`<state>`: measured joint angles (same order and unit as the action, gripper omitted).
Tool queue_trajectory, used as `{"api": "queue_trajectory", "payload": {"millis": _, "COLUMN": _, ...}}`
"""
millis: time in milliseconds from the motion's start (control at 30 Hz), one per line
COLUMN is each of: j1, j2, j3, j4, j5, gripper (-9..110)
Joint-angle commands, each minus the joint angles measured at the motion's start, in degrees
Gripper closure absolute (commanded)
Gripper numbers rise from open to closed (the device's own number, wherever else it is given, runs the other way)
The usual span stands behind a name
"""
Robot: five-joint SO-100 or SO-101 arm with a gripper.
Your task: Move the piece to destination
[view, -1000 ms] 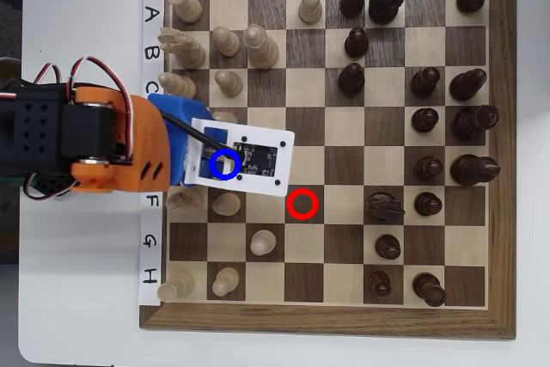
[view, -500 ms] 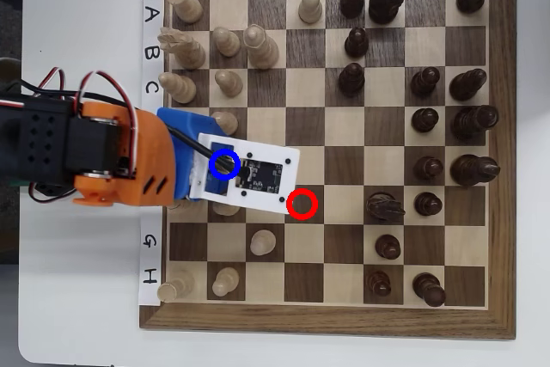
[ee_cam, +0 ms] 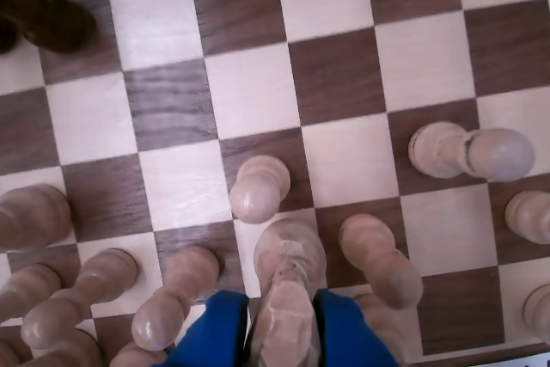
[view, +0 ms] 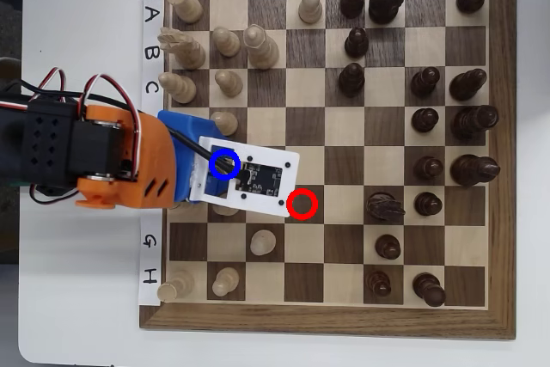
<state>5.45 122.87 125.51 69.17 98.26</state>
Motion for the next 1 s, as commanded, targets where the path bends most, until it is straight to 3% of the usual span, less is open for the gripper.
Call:
{"api": "queue_trajectory", "payload": {"millis": 0, "j1": 0.44, "j2": -0.18, "j3": -0.26, "j4": -0.09, "j5": -0.09, "gripper": 101}}
{"api": "queue_trajectory", "payload": {"millis": 967, "j1": -1.58, "j2": -1.14, "j3": 1.93, "j4": -2.29, "j5": 1.32, "gripper": 101}}
